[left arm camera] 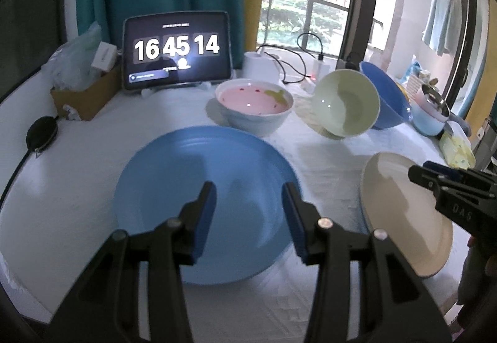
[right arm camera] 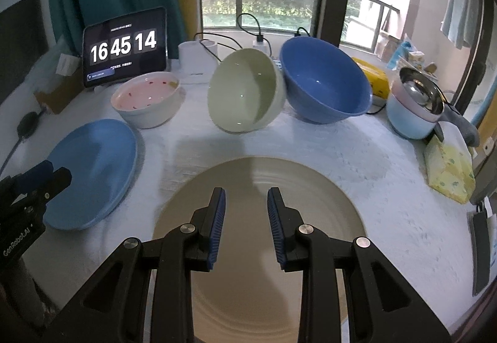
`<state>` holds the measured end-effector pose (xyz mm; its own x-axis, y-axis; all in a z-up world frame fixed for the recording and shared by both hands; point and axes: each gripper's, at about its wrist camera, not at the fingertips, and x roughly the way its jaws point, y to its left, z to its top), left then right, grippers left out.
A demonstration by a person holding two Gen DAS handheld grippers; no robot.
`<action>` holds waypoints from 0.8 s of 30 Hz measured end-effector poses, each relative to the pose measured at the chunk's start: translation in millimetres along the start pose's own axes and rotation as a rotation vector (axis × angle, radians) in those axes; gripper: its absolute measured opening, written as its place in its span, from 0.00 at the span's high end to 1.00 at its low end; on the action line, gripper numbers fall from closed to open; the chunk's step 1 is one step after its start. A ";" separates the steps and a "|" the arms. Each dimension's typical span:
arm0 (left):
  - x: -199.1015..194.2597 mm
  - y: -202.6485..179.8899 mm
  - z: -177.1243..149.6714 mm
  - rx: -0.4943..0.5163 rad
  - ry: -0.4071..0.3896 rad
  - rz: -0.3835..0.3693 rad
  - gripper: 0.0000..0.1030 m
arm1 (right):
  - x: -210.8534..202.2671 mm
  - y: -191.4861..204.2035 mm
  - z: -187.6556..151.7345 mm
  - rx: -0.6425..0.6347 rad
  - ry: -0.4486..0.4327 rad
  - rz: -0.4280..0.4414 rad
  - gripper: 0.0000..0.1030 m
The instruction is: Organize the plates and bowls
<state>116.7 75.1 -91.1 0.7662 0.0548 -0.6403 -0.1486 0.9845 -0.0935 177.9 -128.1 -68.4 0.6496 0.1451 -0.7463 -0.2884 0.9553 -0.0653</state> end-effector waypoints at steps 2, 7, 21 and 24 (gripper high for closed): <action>0.1 4.0 -0.7 -0.007 0.000 0.002 0.56 | 0.9 4.3 0.3 -0.006 0.002 0.002 0.71; -0.5 13.9 -0.6 -0.023 -0.005 0.015 0.56 | 3.7 12.9 2.5 -0.021 0.007 0.006 0.71; 1.8 51.8 -1.6 -0.077 -0.020 0.087 0.56 | 20.9 46.0 10.7 -0.074 0.031 0.044 0.71; 3.7 59.2 -2.3 -0.089 -0.021 0.109 0.56 | 26.3 55.8 13.3 -0.089 0.039 0.063 0.71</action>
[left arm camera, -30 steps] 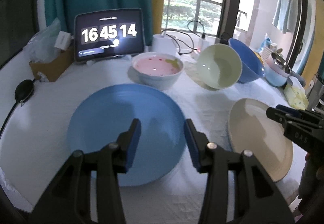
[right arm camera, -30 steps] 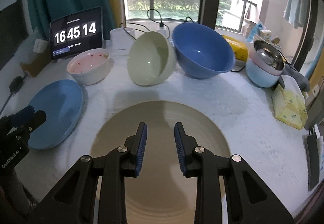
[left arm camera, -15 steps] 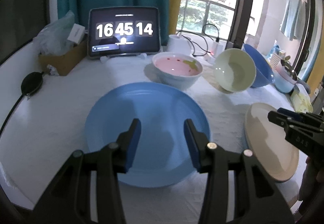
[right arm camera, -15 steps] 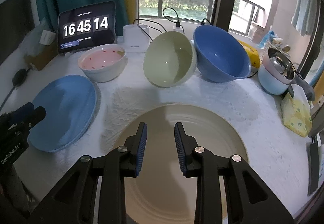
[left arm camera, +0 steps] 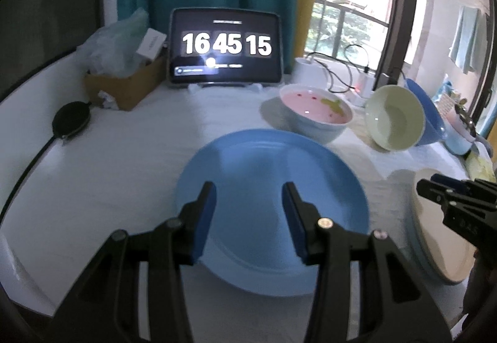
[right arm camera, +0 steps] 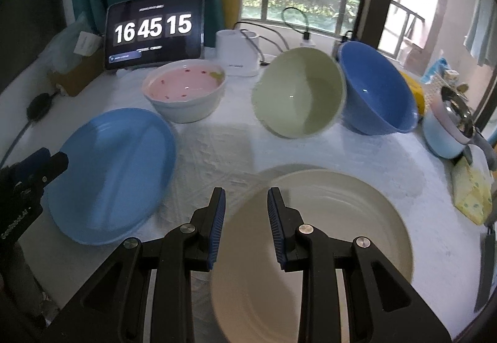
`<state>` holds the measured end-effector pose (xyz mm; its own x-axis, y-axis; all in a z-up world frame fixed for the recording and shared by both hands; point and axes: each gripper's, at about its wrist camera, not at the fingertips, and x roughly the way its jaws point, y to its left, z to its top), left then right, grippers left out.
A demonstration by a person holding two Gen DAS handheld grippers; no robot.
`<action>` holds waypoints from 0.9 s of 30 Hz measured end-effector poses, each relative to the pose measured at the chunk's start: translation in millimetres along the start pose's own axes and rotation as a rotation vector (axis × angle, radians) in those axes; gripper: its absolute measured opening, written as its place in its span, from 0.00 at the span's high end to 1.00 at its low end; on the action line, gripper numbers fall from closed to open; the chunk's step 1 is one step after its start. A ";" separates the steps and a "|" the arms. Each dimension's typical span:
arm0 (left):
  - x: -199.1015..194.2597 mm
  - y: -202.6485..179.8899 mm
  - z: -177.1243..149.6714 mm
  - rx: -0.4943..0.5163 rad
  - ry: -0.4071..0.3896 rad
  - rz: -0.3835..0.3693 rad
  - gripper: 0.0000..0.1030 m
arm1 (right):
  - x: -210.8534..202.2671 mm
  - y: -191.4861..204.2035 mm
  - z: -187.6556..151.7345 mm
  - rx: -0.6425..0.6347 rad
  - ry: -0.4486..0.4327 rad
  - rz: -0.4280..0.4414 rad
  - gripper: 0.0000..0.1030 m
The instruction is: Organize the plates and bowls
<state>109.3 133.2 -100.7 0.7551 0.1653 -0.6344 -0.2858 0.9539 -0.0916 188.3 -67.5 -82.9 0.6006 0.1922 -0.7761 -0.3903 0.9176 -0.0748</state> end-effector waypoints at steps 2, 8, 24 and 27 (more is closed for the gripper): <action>2.9 6.1 0.0 -0.013 0.004 0.013 0.56 | 3.8 5.6 2.7 -0.011 0.005 0.007 0.71; 13.0 27.7 1.8 -0.053 0.022 0.056 0.56 | 14.6 21.6 9.0 -0.034 0.022 0.031 0.71; 42.8 60.1 -0.9 -0.094 0.091 0.079 0.56 | 49.5 57.6 17.2 -0.052 0.084 0.078 0.71; 47.8 59.5 -1.3 -0.093 0.108 0.067 0.56 | 55.2 60.2 16.7 -0.049 0.097 0.077 0.71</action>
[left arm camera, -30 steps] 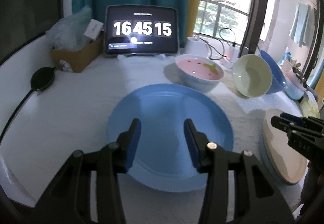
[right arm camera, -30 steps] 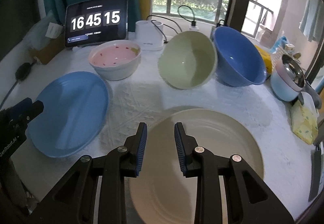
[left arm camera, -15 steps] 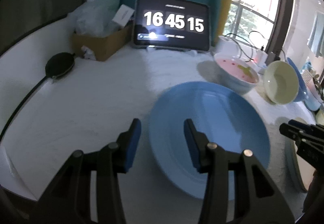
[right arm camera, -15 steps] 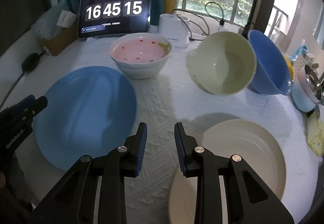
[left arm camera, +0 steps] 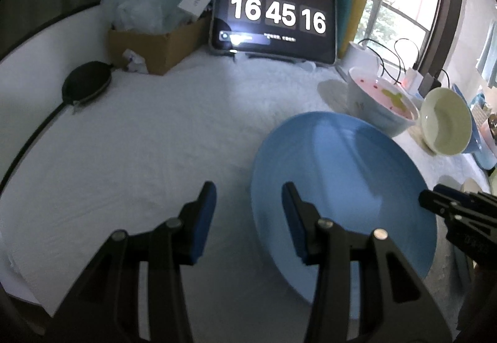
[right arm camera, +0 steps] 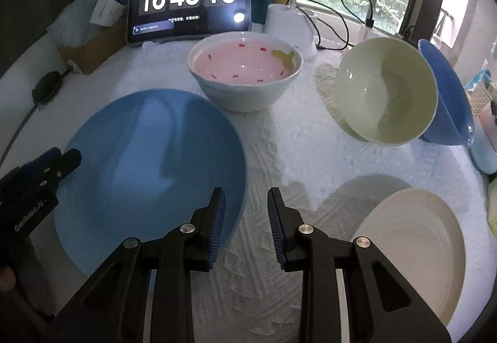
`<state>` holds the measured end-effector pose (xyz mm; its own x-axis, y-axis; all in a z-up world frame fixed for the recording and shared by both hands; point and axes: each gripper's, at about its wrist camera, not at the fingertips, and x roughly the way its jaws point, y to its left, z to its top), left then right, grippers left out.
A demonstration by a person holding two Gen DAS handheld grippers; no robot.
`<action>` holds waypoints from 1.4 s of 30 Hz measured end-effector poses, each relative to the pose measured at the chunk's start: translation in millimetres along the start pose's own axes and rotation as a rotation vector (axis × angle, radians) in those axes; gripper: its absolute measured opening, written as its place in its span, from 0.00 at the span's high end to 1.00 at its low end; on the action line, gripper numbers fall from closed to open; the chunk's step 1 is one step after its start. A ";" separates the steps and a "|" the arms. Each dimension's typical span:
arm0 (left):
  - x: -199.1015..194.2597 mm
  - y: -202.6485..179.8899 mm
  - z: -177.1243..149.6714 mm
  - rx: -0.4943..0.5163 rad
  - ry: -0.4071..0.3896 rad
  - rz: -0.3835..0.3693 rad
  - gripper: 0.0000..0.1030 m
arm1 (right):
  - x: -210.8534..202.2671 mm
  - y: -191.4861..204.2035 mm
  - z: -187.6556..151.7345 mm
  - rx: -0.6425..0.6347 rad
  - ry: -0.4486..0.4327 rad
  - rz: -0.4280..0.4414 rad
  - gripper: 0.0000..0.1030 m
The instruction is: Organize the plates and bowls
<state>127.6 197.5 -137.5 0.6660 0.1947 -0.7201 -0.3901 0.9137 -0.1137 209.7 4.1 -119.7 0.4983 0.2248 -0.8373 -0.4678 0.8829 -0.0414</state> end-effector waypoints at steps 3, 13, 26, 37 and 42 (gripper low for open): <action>6.9 -2.6 0.4 0.007 0.032 -0.010 0.56 | 6.1 -0.4 -1.2 0.010 0.016 -0.001 0.71; 11.9 -8.3 1.1 0.039 0.052 -0.019 0.57 | 14.5 3.7 -5.6 0.032 0.026 0.030 0.71; 11.2 -10.4 0.5 0.061 0.049 -0.065 0.68 | 8.3 14.9 -11.9 0.005 -0.009 0.009 0.71; 3.0 -6.3 -0.3 0.040 0.057 -0.129 0.68 | -14.1 14.6 -14.2 0.002 -0.063 0.011 0.71; -4.2 -10.9 -3.2 0.032 0.069 -0.143 0.68 | -24.2 9.2 -16.2 0.008 -0.085 0.009 0.71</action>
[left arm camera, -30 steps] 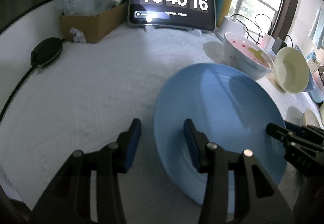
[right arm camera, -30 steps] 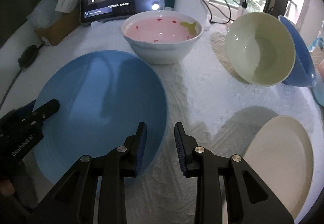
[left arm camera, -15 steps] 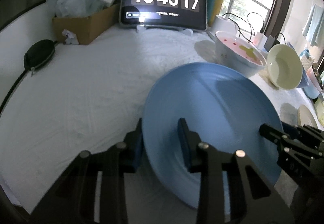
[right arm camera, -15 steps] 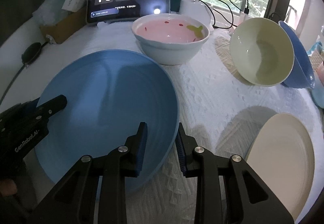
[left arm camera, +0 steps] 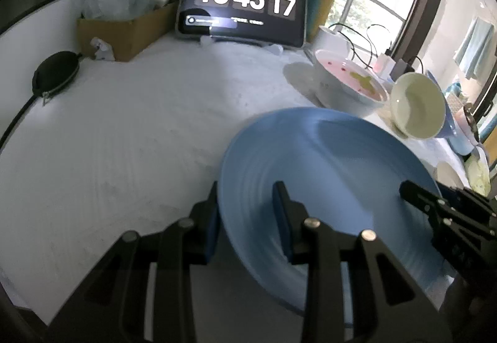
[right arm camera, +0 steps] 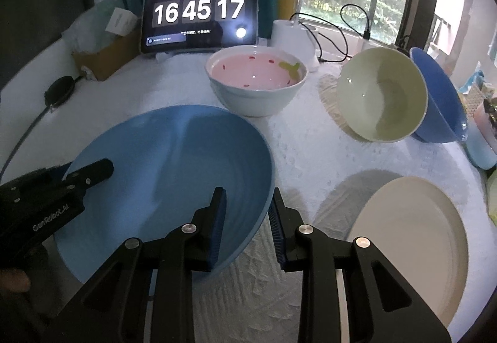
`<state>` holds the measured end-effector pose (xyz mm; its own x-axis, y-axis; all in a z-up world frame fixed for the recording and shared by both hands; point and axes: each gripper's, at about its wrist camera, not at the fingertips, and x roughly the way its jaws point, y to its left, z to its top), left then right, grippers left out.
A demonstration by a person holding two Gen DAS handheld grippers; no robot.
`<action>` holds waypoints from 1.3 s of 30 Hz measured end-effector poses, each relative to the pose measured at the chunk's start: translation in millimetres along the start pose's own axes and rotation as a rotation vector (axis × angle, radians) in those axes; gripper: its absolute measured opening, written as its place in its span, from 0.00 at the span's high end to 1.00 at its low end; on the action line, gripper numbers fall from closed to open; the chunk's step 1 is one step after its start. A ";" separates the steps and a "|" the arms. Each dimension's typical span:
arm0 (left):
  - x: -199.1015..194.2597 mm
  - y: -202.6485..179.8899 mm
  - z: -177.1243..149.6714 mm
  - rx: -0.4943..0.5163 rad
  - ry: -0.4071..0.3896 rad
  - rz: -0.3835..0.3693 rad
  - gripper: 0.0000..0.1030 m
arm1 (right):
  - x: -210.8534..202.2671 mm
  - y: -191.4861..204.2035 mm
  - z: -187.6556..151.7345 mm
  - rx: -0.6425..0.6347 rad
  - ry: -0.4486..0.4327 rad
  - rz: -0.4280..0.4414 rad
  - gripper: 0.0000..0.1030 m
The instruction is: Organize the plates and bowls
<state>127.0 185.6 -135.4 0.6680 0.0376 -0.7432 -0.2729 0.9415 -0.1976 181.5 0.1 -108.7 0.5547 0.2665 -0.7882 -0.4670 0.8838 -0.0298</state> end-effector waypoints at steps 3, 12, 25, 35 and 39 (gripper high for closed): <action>-4.6 -4.8 -1.3 0.010 -0.005 -0.004 0.68 | -5.0 -5.4 -1.6 0.010 -0.007 -0.002 0.71; -21.7 -23.1 -2.5 0.040 -0.029 -0.013 0.68 | -25.2 -17.3 -6.6 0.036 -0.047 -0.006 0.71; -32.2 -58.7 -8.9 0.091 -0.026 -0.033 0.68 | -44.1 -48.1 -19.6 0.096 -0.074 -0.014 0.71; -35.7 -93.8 -15.2 0.147 -0.017 -0.059 0.68 | -57.2 -79.0 -32.6 0.153 -0.092 -0.031 0.71; -36.5 -109.3 -18.3 0.171 -0.011 -0.073 0.68 | -62.8 -93.5 -38.1 0.180 -0.098 -0.042 0.71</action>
<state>119.8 75.2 -98.3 0.6896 -0.0304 -0.7235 -0.1022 0.9850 -0.1388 164.1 -113.9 -79.8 0.6390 0.2566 -0.7251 -0.3169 0.9468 0.0558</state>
